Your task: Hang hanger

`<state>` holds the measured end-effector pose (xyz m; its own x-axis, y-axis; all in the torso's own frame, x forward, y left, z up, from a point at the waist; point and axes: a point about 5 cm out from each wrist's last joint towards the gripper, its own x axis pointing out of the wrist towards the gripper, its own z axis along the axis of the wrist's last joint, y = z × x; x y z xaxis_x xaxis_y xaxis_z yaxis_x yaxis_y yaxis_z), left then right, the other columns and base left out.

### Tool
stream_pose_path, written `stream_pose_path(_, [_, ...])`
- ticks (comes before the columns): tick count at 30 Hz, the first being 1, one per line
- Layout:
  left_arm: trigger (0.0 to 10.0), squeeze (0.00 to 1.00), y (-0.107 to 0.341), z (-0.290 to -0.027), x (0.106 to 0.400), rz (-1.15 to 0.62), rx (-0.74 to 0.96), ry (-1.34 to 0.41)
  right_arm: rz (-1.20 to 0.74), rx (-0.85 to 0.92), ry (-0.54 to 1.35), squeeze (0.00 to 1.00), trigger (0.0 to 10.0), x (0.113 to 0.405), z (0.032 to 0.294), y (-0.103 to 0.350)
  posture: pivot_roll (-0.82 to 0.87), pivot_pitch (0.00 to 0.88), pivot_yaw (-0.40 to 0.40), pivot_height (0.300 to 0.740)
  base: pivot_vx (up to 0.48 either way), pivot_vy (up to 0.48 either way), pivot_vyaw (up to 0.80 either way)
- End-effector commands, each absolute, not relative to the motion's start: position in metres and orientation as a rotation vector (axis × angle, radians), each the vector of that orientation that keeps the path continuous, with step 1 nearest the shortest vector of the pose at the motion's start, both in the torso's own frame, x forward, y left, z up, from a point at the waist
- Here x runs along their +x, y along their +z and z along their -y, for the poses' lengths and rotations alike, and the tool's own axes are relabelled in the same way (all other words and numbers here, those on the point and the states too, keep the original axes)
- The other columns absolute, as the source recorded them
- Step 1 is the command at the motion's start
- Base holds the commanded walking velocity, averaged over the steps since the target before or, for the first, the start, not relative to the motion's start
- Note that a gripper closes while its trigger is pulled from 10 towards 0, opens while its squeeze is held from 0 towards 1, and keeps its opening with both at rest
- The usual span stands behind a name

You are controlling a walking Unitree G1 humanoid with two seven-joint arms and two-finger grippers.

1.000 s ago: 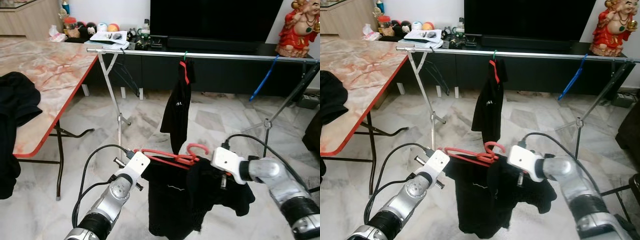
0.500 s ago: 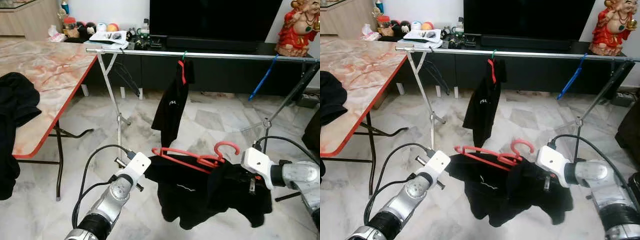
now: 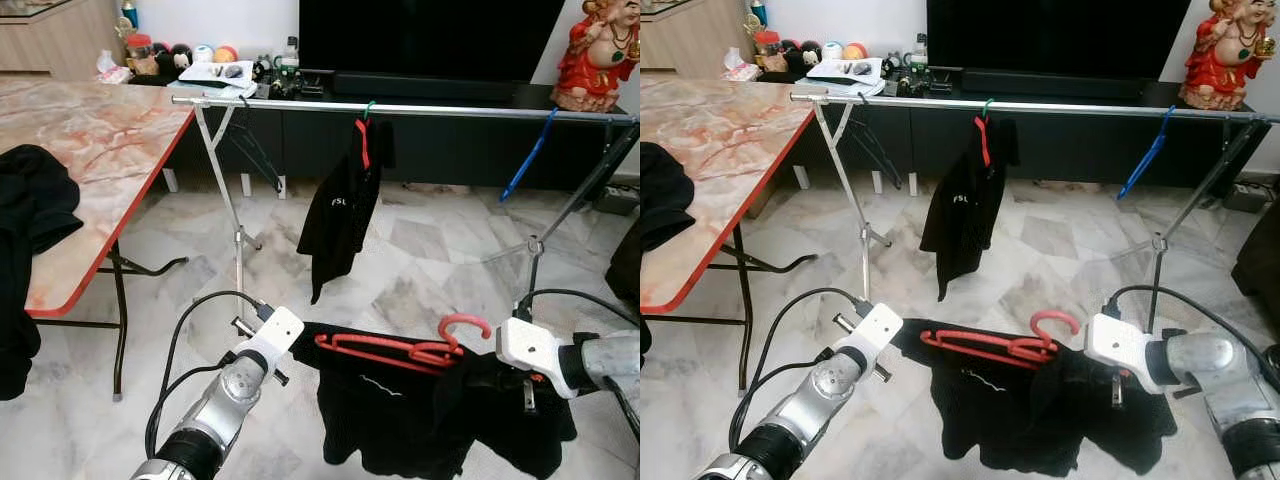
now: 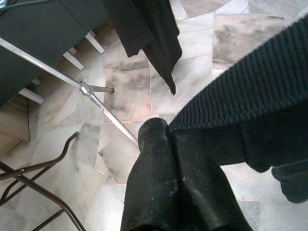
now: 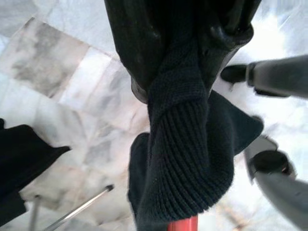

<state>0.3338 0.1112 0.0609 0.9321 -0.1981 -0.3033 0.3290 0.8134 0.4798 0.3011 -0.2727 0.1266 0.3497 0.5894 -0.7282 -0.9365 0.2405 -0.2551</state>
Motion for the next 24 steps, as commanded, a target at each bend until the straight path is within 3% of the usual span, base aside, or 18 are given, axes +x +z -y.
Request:
stream_pose_path(1, [0.0,0.0,0.051,-0.135,0.33,-0.317,0.57,-0.216,-0.626,-0.819,1.09,0.0,10.0,0.297,0.287,0.129,-0.04,0.106,-0.005,0.74,0.0,0.0,0.0])
stream_pose_path(7, [0.0,0.0,0.051,-0.135,0.33,-0.317,0.57,-0.215,-0.667,-0.918,1.046,0.0,10.0,0.301,0.288,0.123,-0.04,0.104,-0.008,0.74,0.0,0.0,0.0])
stream_pose_path(9, [0.0,0.0,0.052,-0.133,0.331,-0.314,0.566,-0.227,-0.633,-0.982,0.943,0.0,10.0,0.311,0.284,0.12,-0.03,0.098,-0.011,0.74,0.0,0.0,0.0])
stream_pose_path(18, [0.0,0.0,0.063,-0.123,0.335,-0.274,0.524,-0.286,-0.568,-1.018,0.813,0.0,10.0,0.325,0.271,0.112,-0.02,0.095,-0.011,0.74,0.0,0.0,0.0])
stream_pose_path(24, [0.0,0.0,0.073,-0.106,0.336,-0.262,0.381,-0.375,-0.574,-0.985,0.88,0.0,10.0,0.324,0.257,0.103,-0.02,0.09,-0.012,0.74,0.0,0.0,0.0])
